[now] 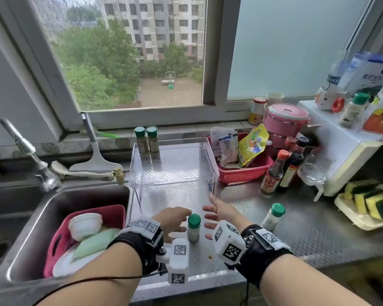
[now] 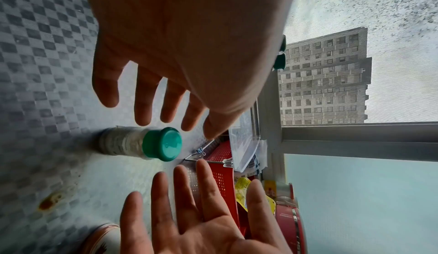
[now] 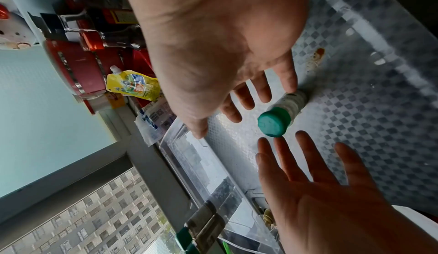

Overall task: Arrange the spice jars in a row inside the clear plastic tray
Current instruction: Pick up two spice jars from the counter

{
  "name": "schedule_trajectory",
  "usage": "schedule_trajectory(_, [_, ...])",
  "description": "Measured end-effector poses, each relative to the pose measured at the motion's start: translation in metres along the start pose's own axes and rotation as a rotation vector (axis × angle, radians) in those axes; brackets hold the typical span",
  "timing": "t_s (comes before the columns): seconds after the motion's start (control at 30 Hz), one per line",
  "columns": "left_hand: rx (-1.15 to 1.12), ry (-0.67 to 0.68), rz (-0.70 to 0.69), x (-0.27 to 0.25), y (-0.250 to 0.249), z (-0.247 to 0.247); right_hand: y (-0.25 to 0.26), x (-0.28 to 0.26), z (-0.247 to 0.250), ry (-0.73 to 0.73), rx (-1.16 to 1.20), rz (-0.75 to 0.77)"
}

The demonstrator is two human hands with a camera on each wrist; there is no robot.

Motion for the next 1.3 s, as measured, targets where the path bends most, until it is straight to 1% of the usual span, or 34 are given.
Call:
schedule_trajectory(0.07, [-0.015,0.021,-0.01,0.0,-0.001,-0.002,-0.003,0.007,0.0,0.002,-0.023,-0.023])
schedule_trajectory(0.17, [-0.011,0.06,-0.037,-0.001,0.001,-0.004,-0.007,0.014,-0.002,0.035,0.05,-0.057])
schedule_trajectory(0.27, [0.016,0.033,-0.09,0.005,0.003,-0.001,-0.009,0.016,-0.004,0.037,0.098,-0.058])
schedule_trajectory(0.33, [0.027,0.039,-0.106,0.009,0.005,0.001,-0.008,0.016,-0.003,0.042,0.132,-0.049])
schedule_trajectory(0.43, [0.193,0.022,-0.189,0.01,0.003,0.005,-0.004,0.015,-0.002,0.038,0.176,-0.038])
schedule_trajectory(0.5, [0.318,-0.039,-0.258,0.01,0.001,0.008,0.0,0.014,-0.002,0.049,0.178,-0.029])
schedule_trajectory(0.57, [0.366,-0.093,-0.3,0.012,0.0,0.011,0.006,0.011,-0.004,0.073,0.216,-0.033])
schedule_trajectory(0.63, [0.359,-0.112,-0.322,0.012,0.0,0.013,0.011,0.006,-0.006,0.093,0.211,-0.028])
schedule_trajectory(0.77, [0.315,-0.105,-0.358,0.011,-0.007,0.013,0.022,-0.001,-0.004,0.122,0.142,0.0])
schedule_trajectory(0.9, [0.215,-0.057,-0.345,0.011,-0.012,0.01,0.035,-0.01,0.0,0.127,0.083,0.041])
schedule_trajectory(1.0, [0.072,0.011,-0.292,0.015,-0.013,0.004,0.042,-0.016,0.011,0.081,0.052,0.08])
schedule_trajectory(1.1, [-0.042,0.062,-0.241,0.018,-0.013,-0.005,0.046,-0.024,0.028,-0.027,0.032,0.125])
schedule_trajectory(1.2, [-0.115,0.117,-0.194,0.018,-0.013,-0.015,0.044,-0.032,0.047,-0.159,-0.003,0.177])
schedule_trajectory(1.3, [-0.134,0.137,-0.209,0.017,-0.013,-0.026,0.036,-0.039,0.064,-0.241,-0.04,0.166])
Point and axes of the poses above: each hand's wrist, its own x-axis towards the middle knuckle, its own z-axis out of the back of the hand, y = z × x, the point moved 3 cm from there along x, towards the middle knuckle, and after that the axes turned 6 degrees about x, right-handed, at the moved point
